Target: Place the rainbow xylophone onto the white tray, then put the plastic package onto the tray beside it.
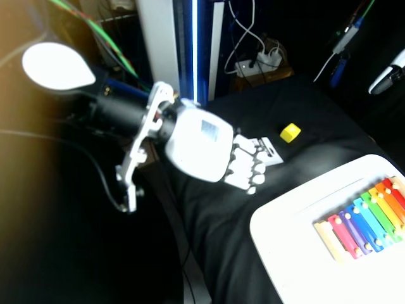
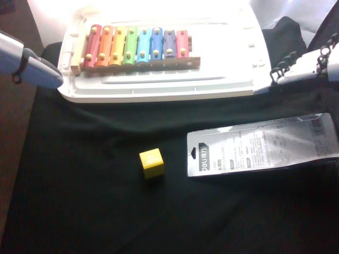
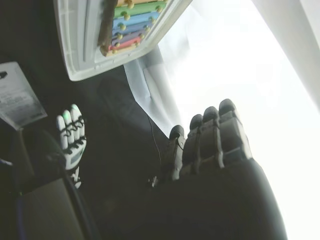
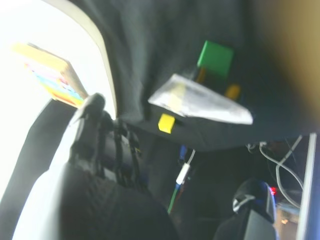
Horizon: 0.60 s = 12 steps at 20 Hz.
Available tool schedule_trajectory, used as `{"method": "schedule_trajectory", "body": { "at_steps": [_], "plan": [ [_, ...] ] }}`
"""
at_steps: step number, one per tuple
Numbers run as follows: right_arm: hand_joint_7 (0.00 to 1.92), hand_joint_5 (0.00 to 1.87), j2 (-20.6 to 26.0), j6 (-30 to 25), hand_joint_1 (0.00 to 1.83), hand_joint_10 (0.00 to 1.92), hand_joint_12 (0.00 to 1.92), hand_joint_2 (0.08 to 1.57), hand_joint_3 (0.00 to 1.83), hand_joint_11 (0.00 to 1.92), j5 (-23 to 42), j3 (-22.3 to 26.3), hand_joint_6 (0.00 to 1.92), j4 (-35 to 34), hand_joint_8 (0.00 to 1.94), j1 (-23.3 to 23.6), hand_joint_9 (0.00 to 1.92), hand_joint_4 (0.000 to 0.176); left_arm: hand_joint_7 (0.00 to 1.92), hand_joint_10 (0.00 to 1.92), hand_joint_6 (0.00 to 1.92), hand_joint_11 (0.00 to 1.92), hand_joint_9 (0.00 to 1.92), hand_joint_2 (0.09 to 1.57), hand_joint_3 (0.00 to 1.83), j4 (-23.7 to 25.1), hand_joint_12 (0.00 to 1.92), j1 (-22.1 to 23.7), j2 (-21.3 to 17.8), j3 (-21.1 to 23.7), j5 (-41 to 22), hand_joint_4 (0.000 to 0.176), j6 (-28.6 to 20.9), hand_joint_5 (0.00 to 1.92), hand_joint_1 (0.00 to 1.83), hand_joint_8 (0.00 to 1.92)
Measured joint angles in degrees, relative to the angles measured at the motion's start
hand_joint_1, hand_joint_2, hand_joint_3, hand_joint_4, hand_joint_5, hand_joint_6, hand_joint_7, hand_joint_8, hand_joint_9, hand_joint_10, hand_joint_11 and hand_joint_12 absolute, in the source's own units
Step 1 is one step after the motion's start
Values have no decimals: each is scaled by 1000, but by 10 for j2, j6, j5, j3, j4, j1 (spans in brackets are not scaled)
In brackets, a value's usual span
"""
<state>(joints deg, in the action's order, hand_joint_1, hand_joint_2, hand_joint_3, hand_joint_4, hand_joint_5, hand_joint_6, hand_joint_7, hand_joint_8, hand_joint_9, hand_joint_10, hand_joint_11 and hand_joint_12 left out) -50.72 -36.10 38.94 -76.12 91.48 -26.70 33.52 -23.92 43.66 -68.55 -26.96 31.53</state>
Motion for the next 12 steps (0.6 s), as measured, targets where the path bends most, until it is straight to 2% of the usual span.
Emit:
{"method": "schedule_trajectory", "body": {
  "at_steps": [1, 4, 5, 9, 10, 11, 12],
  "plan": [
    [121, 68, -4, 1, 528, 0, 296, 553, 4, 93, -3, -3, 0, -8, 1, -5, 108, 0, 0, 0, 0, 0, 0, 700, 4, -2, 0, -1, 0, 1, -4, 76, 0, 0, 752, 0],
    [165, 109, -15, 10, 529, 25, 310, 571, 8, 163, -11, -8, 13, -21, 15, -24, 178, 0, 0, 0, 0, 0, 0, 706, 5, -19, 0, -7, -4, 6, -15, 34, 16, 0, 770, 0],
    [169, 107, -17, 10, 517, 19, 302, 564, 4, 145, -14, -12, 10, -25, 14, -25, 171, 0, 0, 0, 0, 0, 0, 695, 0, -21, 0, -7, -5, 6, -16, 39, 17, 0, 778, 0],
    [156, 89, -30, 13, 586, 19, 317, 561, 1, 154, -25, -21, 1, -30, 5, -35, 189, 0, 0, 0, 0, 0, 0, 662, 0, -21, 0, -13, -6, 9, -18, 21, 16, 0, 761, 0],
    [171, 96, -32, 13, 571, 20, 328, 565, 2, 172, -26, -22, 4, -28, 10, -39, 198, 0, 0, 0, 0, 0, 0, 654, 0, -19, 0, -14, -6, 9, -18, 29, 17, 0, 767, 0],
    [151, 94, -35, 13, 549, 3, 305, 562, 1, 111, -27, -25, 2, -30, 1, -43, 148, 0, 0, 0, 0, 0, 0, 644, 0, -19, 0, -15, -6, 9, -18, 31, 17, 0, 770, 0],
    [130, 91, -38, 13, 578, 3, 369, 562, 0, 73, -29, -28, 0, -29, 2, -44, 120, 0, 0, 0, 0, 0, 0, 637, 0, -20, 0, -15, -6, 9, -18, 32, 17, 0, 771, 0]
  ]
}}
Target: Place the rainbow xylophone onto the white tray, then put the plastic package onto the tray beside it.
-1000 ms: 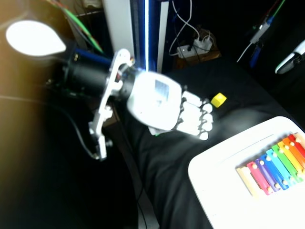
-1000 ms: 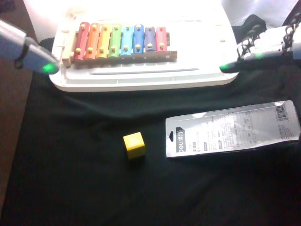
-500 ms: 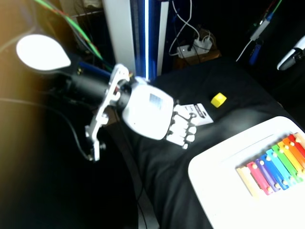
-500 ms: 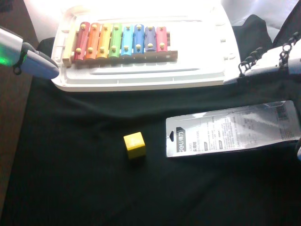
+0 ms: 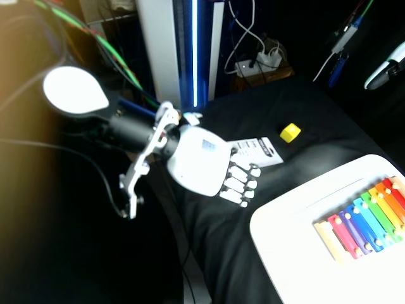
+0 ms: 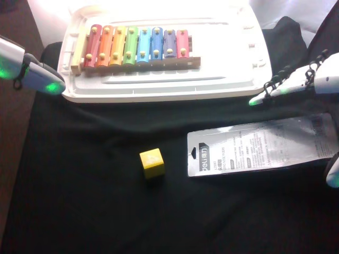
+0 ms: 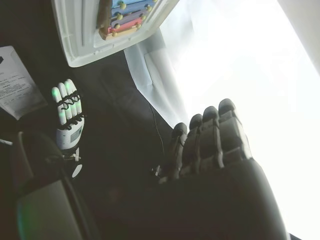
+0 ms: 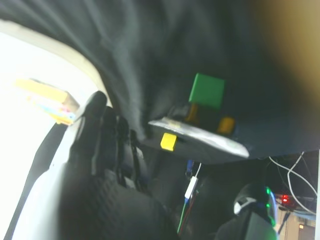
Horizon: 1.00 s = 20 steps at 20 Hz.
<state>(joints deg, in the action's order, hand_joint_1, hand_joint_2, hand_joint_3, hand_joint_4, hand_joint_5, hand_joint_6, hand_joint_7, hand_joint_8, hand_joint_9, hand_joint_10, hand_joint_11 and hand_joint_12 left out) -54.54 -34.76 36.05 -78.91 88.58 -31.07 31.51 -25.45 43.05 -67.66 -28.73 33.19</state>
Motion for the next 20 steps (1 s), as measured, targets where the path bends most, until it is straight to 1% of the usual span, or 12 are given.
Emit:
{"method": "schedule_trajectory", "body": {
  "at_steps": [2, 3, 4, 5, 6, 9, 12, 13, 14, 17, 18, 20],
  "plan": [
    [154, 107, -7, 0, 614, 16, 396, 555, 0, 91, -3, -5, 6, -5, 13, -6, 148, 0, 0, 0, 0, 0, 0, 616, 0, -1, 0, -1, 0, 2, 0, 33, 0, 0, 774, 0],
    [178, 117, -9, 0, 619, 7, 341, 549, 0, 128, -4, -5, 4, 0, 7, -7, 171, 0, 0, 0, 0, 0, 0, 617, 0, -2, 0, -6, 0, 3, -3, 37, 0, 0, 777, 0],
    [166, 108, -12, 0, 621, 1, 316, 553, 1, 114, -2, -7, 0, -2, 1, -10, 150, 0, 0, 0, 0, 0, 0, 615, 0, 2, 0, -8, 0, 5, -3, 36, 0, 0, 776, 0],
    [166, 115, -14, 0, 626, 0, 260, 557, 0, 119, -4, -9, 0, 0, 0, -11, 146, 0, 0, 0, 0, 0, 0, 609, 0, 2, 0, -9, 0, 5, -2, 45, 0, 0, 784, 0],
    [166, 115, -15, -1, 631, 0, 235, 562, 0, 99, -4, -11, 0, -3, 0, -14, 139, 0, 0, 0, 0, 0, 0, 598, 0, 2, 0, -10, 0, 5, -2, 47, 0, 0, 769, 0],
    [178, 121, -17, 0, 653, 7, 233, 564, 1, 124, -8, -14, 1, -2, 4, -21, 160, 0, 0, 0, 0, 0, 0, 594, 0, -1, 0, -13, 0, 5, -2, 52, 0, 0, 767, 0],
    [186, 107, -24, 0, 650, 12, 249, 582, 6, 202, -11, -21, 0, -3, 4, -21, 185, 0, 0, 0, 0, 0, 0, 579, 0, -3, 0, -18, 4, 5, -3, 51, 1, 0, 781, 0],
    [198, 111, -27, 0, 651, 6, 267, 597, 0, 306, -12, -22, 0, -4, 1, -21, 220, 0, 0, 0, 0, 0, 0, 575, 0, -5, 0, -21, 4, 5, -7, 56, 3, 0, 770, 0],
    [216, 134, -29, 0, 670, 17, 286, 609, 3, 367, -12, -24, 8, -4, 6, -21, 260, 0, 0, 0, 0, 0, 0, 576, 0, -11, 0, -24, 4, 5, -8, 45, 6, 0, 757, 0],
    [283, 219, -30, 0, 722, 16, 313, 649, 6, 404, -12, -26, 8, -4, 8, -21, 342, 0, 0, 0, 0, 0, 0, 573, 0, -17, 0, -28, 4, 5, -9, 46, 10, 0, 747, 0],
    [323, 266, -30, 0, 757, 13, 359, 659, 1, 444, -12, -26, 2, -6, 4, -21, 390, 0, 0, 0, 0, 0, 0, 577, 0, -18, 0, -28, 4, 5, -10, 43, 10, 0, 741, 0],
    [354, 313, -30, 0, 804, 21, 387, 666, 1, 483, -12, -26, 14, -9, 10, -21, 431, 0, 0, 0, 0, 0, 0, 573, 0, -18, 0, -28, 4, 5, -11, 57, 11, 0, 754, 0]
  ]
}}
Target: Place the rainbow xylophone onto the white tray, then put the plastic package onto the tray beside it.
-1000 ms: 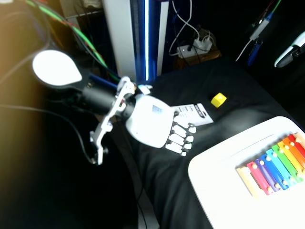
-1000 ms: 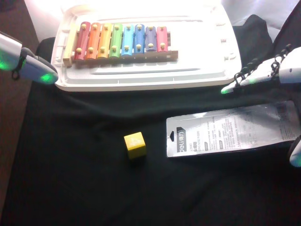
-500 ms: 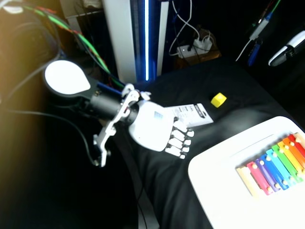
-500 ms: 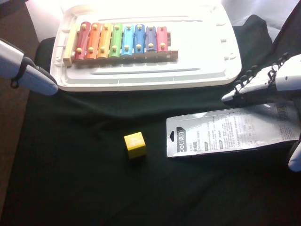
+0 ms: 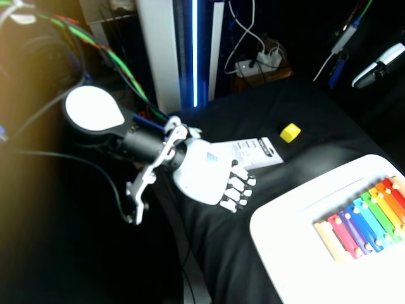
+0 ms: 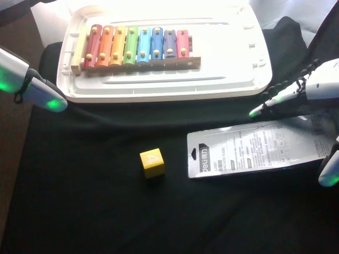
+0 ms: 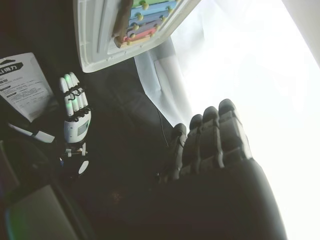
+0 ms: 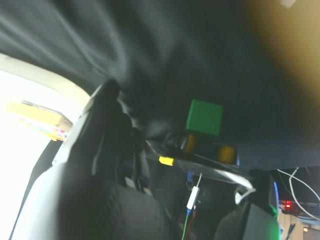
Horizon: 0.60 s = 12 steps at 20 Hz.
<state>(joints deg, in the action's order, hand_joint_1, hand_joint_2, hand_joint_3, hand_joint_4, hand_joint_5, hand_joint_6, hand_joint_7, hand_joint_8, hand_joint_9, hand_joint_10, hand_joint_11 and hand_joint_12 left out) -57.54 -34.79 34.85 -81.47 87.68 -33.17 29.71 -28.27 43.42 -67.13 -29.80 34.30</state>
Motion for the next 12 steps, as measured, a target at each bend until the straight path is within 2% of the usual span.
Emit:
{"method": "schedule_trajectory", "body": {
  "at_steps": [1, 2, 3, 4, 5, 6, 7, 8, 9, 11, 12],
  "plan": [
    [372, 358, 0, 0, 834, 14, 396, 676, 1, 484, 0, 0, 8, 0, 5, 0, 451, 0, 0, 0, 0, 0, 0, 580, 0, 0, 0, 0, 0, 0, 0, 56, 0, 0, 764, 0],
    [357, 376, 0, 0, 880, 9, 408, 699, 9, 498, 0, -1, 9, 0, 0, 0, 448, 0, 0, 0, 0, 0, 0, 580, 0, 0, 0, 0, 0, 0, 0, 73, 0, 0, 773, 0],
    [353, 386, -1, 0, 904, 3, 391, 705, 9, 455, 2, -3, 10, -1, 0, 0, 437, 0, 0, 0, 0, 0, 0, 581, 0, 0, 0, 0, 0, 0, 0, 62, 0, 0, 766, 0],
    [394, 411, -1, 0, 941, 1, 509, 712, 0, 441, 3, -3, 4, 0, 2, 0, 469, 0, 0, 0, 0, 0, 0, 576, 0, 0, 0, 0, 0, 0, 0, 54, 0, 0, 740, 0],
    [415, 420, -3, 0, 974, 6, 545, 715, 0, 457, 4, -6, 4, 0, 7, 0, 489, 0, 0, 0, 0, 0, 0, 580, 0, 0, 0, -1, 0, 0, 0, 63, 0, 0, 736, 0],
    [432, 430, -4, 0, 1017, 4, 647, 725, 0, 457, 4, -7, 0, 0, 1, 0, 515, 0, 0, 0, 0, 0, 0, 576, 0, 0, 0, -1, 0, 0, 0, 81, 0, 0, 749, 0],
    [432, 435, -5, 0, 1052, 1, 731, 732, 0, 430, 4, -7, 0, 0, 1, 0, 515, 0, 0, 0, 0, 0, 0, 575, 0, 0, 0, -1, 0, 0, 0, 82, 1, 0, 741, 0],
    [477, 450, -5, 0, 1098, 35, 1168, 749, 0, 388, 4, -7, 0, -1, 3, 0, 603, 0, 0, 0, 0, 0, 0, 574, 0, 0, 0, -1, 0, 0, 0, 84, 1, 0, 745, 0],
    [481, 457, -7, 0, 1112, 39, 1288, 762, 1, 363, 4, -10, 0, -2, 1, 0, 624, 0, 0, 0, 0, 0, 0, 575, 0, 0, 0, -1, 0, 0, 0, 78, 2, 0, 753, 0],
    [570, 519, -7, -3, 1135, 63, 1361, 794, 4, 348, 5, -10, 9, -3, 21, 0, 679, 0, 0, 0, 0, 0, 0, 582, 0, -1, 0, -5, 0, 0, 0, 66, 2, 0, 745, 0],
    [709, 586, -7, -3, 1139, 351, 1465, 809, 1, 390, 5, -10, 12, -4, 29, 0, 661, 0, 0, 0, 0, 0, 0, 585, 0, -2, 0, -6, 0, 0, 0, 83, 2, 0, 736, 0]
  ]
}}
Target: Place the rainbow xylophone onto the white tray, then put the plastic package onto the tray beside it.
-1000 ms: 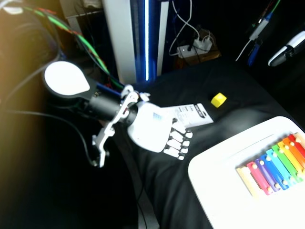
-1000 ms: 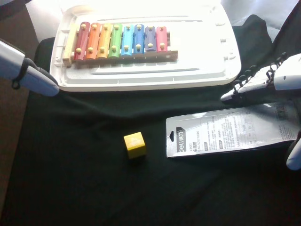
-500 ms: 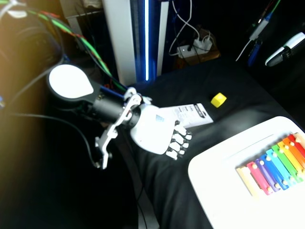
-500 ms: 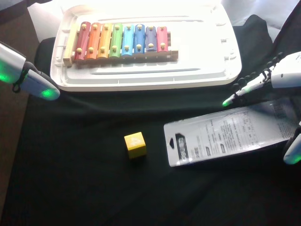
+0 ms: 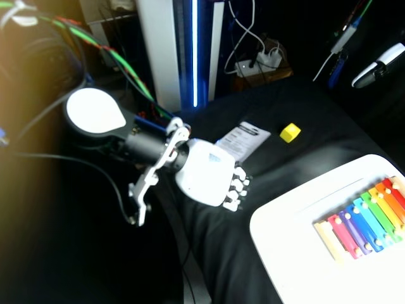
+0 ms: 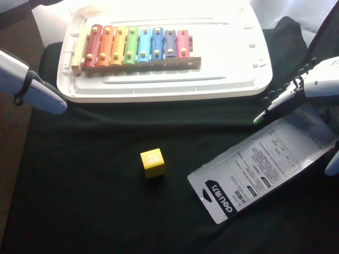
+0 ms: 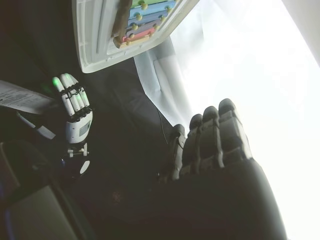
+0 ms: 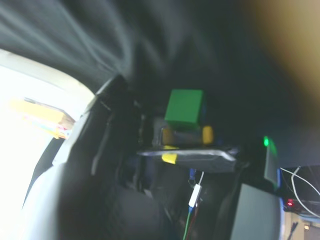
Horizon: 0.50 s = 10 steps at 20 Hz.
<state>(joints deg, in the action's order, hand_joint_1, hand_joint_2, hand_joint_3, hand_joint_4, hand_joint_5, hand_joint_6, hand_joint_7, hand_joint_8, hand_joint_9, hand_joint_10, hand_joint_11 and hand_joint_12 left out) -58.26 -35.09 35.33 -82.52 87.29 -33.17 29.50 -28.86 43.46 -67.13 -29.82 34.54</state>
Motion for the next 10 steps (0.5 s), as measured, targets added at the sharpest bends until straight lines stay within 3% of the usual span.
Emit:
{"method": "schedule_trajectory", "body": {
  "at_steps": [1, 3, 4, 5, 6, 8, 9, 10],
  "plan": [
    [798, 644, 0, 0, 1134, 682, 1507, 818, 1, 512, 0, 0, 14, -1, 40, 0, 650, 0, 0, 0, 0, 0, 0, 594, 4, 0, 0, -1, 0, 0, 0, 69, 0, 0, 740, 0],
    [882, 775, 0, 0, 1074, 340, 1108, 975, 4, 710, 0, 0, 7, -1, 15, 0, 879, 0, 0, 0, 0, 0, 0, 596, 4, -7, 0, -4, 0, 0, 0, 79, 2, 0, 720, 0],
    [1070, 826, -1, 0, 1060, 985, 1471, 1092, 12, 929, 0, 0, 9, -2, 387, 0, 1045, 0, 0, 0, 0, 0, 0, 592, 2, -11, 0, -8, 0, 0, 0, 90, 5, 0, 703, 0],
    [1098, 849, -1, 2, 1107, 1088, 1518, 1162, 5, 953, 0, 0, 921, -3, 455, 0, 1049, 0, 0, 0, 0, 0, 0, 592, 2, -12, 0, -9, 0, 0, 1, 101, 7, 0, 715, 0],
    [1097, 783, -1, 1, 1101, 1401, 1672, 1219, 0, 1096, -2, 0, 1215, -4, 901, 0, 1131, 0, 0, 0, 0, 0, 0, 598, 5, -13, 0, -11, 0, 0, 0, 81, 9, 0, 730, 0],
    [1047, 697, -3, 0, 1075, 1384, 1652, 1270, 4, 1117, 0, 0, 1389, -1, 1019, 0, 1128, 0, 0, 0, 0, 0, 0, 597, 3, -16, 0, -11, 0, 0, 2, 80, 10, 0, 742, 0],
    [1052, 657, -3, 0, 1059, 1339, 1613, 1296, 1, 1134, 0, 0, 1448, 4, 1064, 0, 1151, 0, 0, 0, 0, 0, 0, 593, 1, -17, 0, -11, 1, 0, 2, 88, 10, 0, 756, 0],
    [1020, 648, -3, 0, 1062, 1461, 1666, 1301, 1, 1147, 0, 0, 1460, 7, 1250, 0, 1150, 0, 0, 0, 0, 0, 0, 593, 1, -20, 0, -11, 4, 0, 3, 90, 11, 0, 759, 0]
  ]
}}
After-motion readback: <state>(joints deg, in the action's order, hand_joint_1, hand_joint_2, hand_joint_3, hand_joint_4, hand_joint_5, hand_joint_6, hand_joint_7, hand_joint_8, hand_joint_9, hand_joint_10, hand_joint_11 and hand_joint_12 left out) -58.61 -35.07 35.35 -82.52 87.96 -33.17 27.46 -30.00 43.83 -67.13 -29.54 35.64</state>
